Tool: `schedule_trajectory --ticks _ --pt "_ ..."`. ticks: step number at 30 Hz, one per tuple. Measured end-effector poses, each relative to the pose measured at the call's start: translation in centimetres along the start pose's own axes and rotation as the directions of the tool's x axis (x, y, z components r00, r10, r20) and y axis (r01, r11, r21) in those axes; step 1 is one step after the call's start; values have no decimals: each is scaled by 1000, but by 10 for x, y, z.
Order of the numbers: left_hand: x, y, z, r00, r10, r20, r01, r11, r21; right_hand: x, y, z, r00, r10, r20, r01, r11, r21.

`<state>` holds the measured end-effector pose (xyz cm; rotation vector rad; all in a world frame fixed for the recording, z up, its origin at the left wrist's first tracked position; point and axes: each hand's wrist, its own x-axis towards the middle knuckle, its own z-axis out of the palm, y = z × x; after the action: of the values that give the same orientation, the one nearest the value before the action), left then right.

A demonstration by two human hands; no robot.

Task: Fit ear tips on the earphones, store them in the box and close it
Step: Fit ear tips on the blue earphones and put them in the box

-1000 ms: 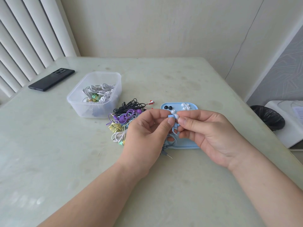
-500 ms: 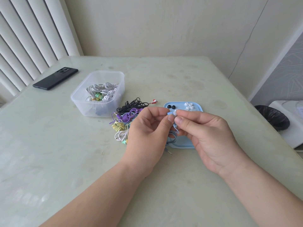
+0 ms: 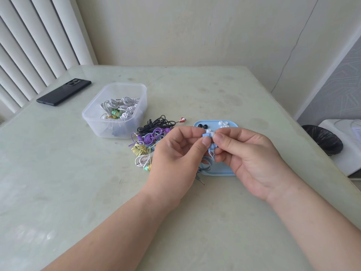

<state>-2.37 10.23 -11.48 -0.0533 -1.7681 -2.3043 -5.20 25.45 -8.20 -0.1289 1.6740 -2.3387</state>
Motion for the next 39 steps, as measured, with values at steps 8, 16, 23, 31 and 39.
schedule_trajectory --ticks 8,16,23,31,39 --pt "0 0 0 1000 -3 12 3 1000 -4 2 3 -3 999 -22 28 23 999 -35" --pt "-1 1 1 1000 3 -14 -3 1000 9 2 7 -2 997 -71 41 75 992 -101" --pt "-1 2 0 1000 15 10 -16 999 39 3 9 -2 1000 -10 14 10 1000 -20" --pt "-2 5 -1 999 40 -12 -40 997 60 2 12 -2 998 -62 19 63 995 -72" --pt "-2 5 0 1000 27 2 -27 999 47 2 11 -2 996 -91 -22 88 991 -103"
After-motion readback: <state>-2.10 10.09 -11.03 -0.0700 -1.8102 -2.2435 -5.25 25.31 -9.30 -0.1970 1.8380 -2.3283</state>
